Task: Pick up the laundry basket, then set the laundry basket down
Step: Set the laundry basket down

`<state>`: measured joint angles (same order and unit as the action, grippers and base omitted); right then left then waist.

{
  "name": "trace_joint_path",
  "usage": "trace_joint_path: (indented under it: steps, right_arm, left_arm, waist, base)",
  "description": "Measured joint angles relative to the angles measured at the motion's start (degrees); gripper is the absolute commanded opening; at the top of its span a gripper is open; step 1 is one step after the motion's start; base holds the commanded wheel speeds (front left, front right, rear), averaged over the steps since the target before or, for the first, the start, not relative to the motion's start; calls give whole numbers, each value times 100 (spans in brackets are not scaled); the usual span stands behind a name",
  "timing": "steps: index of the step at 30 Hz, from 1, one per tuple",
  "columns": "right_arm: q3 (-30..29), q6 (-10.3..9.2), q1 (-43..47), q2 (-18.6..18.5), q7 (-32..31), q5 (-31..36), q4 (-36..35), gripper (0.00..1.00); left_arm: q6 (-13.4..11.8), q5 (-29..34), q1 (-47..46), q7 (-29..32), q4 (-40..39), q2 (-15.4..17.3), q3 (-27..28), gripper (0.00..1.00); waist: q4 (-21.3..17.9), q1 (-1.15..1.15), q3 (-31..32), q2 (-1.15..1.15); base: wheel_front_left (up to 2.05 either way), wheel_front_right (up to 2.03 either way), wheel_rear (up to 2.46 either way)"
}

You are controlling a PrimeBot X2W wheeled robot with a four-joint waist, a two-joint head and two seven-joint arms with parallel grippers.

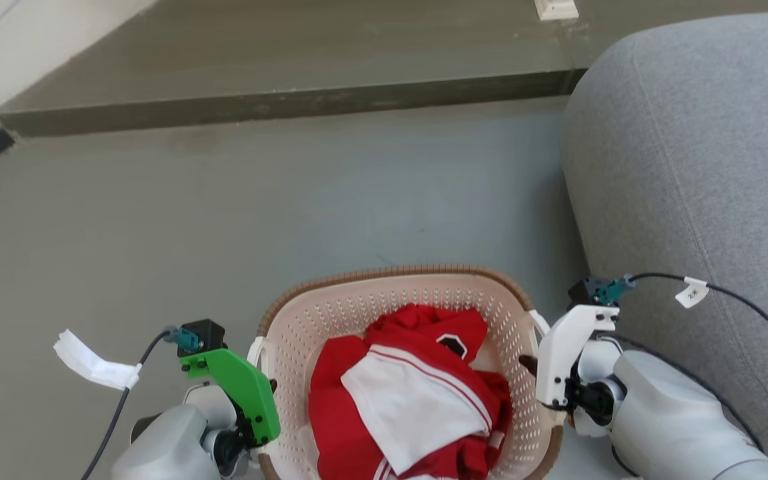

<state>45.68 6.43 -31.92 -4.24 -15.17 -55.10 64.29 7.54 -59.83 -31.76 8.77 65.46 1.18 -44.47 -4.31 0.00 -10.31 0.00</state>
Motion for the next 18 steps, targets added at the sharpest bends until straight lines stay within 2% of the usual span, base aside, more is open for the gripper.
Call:
trace_joint_path:
  steps: [18]
  right_arm:
    - [-25,0,-576,-141,553,-63,-201,0]
  left_arm:
    - [0,79,-717,-566,-105,67,11,0]
  waist:
    - [1,0,-1027,0]
  base:
    - [0,0,0]
